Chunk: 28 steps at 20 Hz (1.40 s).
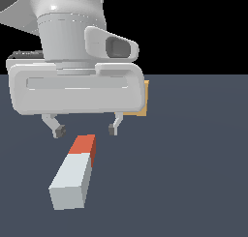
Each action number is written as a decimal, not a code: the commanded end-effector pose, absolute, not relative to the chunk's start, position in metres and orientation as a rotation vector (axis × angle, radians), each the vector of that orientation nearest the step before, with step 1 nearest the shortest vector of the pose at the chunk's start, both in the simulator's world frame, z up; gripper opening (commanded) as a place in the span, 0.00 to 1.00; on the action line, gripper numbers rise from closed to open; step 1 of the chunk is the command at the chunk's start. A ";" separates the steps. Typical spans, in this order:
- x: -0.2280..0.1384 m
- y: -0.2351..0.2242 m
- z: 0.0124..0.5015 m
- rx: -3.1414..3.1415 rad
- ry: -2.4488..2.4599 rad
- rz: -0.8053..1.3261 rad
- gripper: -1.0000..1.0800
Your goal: Insert the peg into the horizontal hole in a box.
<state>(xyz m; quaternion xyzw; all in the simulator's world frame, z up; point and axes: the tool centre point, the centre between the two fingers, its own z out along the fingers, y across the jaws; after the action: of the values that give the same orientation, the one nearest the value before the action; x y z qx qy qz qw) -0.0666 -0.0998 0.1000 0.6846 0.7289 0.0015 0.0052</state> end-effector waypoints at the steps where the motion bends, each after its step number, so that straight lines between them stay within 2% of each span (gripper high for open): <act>1: -0.075 -0.114 0.090 2.136 2.295 0.004 0.96; 9: -0.087 -0.138 0.073 2.125 2.313 0.000 0.96; 18: -0.087 -0.139 0.067 2.127 2.313 -0.001 0.96; 28: -0.088 -0.138 0.028 2.125 2.314 0.000 0.96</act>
<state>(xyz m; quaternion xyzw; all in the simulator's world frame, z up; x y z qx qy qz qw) -0.0880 -0.1384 0.0334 0.6766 0.7363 -0.0003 -0.0005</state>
